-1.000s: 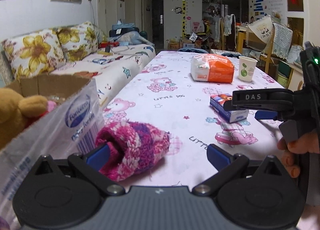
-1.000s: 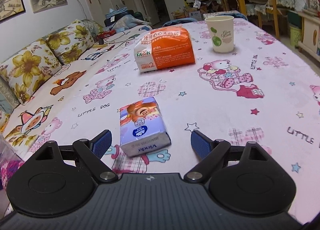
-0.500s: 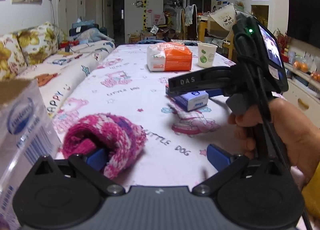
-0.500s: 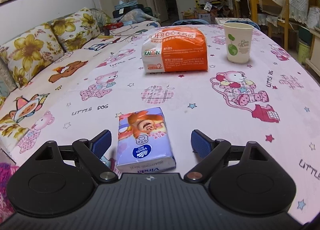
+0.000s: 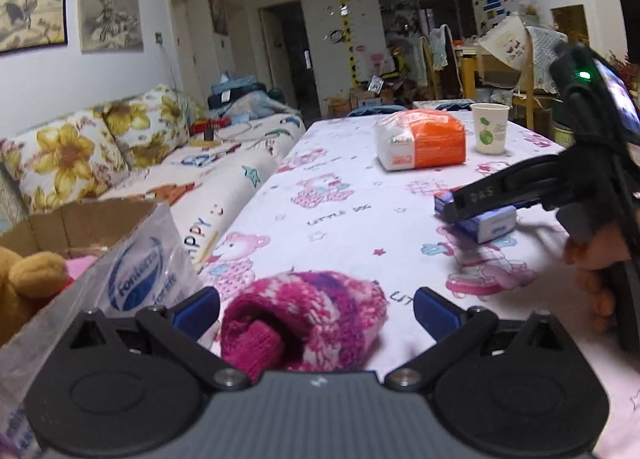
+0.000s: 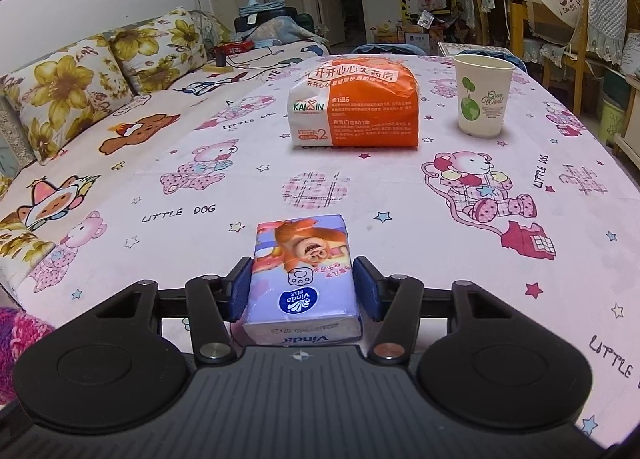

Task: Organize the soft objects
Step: 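Grasp the pink knit sock with the left tool while the right tool grasps the blue tissue pack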

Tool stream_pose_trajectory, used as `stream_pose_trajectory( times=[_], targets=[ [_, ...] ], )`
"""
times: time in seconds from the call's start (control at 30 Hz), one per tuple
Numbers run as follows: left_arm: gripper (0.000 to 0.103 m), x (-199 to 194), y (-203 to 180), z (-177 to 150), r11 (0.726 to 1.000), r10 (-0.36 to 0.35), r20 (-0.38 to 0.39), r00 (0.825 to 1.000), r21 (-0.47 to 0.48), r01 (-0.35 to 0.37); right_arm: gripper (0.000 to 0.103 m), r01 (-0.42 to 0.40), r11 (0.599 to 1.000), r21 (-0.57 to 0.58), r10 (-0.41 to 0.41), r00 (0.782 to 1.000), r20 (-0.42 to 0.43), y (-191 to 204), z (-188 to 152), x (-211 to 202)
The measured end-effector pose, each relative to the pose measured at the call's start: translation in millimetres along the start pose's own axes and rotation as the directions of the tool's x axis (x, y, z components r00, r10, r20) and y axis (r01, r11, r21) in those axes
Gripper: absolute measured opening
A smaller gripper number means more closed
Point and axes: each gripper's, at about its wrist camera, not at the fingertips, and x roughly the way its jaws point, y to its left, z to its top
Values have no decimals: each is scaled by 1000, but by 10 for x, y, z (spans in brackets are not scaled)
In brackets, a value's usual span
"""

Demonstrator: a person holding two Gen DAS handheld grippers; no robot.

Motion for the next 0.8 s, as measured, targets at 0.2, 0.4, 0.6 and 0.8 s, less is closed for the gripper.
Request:
stream_pose_trajectory(
  times=[0.2,0.4,0.6,0.8],
  targets=[
    [101,87,7,-6,1000,-14,-50,999,-26,12,66,-12,1000,5,12,1000,17,-14,-13,-31],
    [82,137,21,9,999,22,-61,998,-42,-25,66,-36,999,8,36,999,39,-31,-64,-120],
    [72,126,19,4,999,9,-64,998,-49,-12,66,-76,996,54,75,997,32,-124,-142,-209],
    [64,48,45,-4,997,-6,-60,998,-72,2,66,-44,998,51,43,999,15,-141,-216,-315]
  ],
)
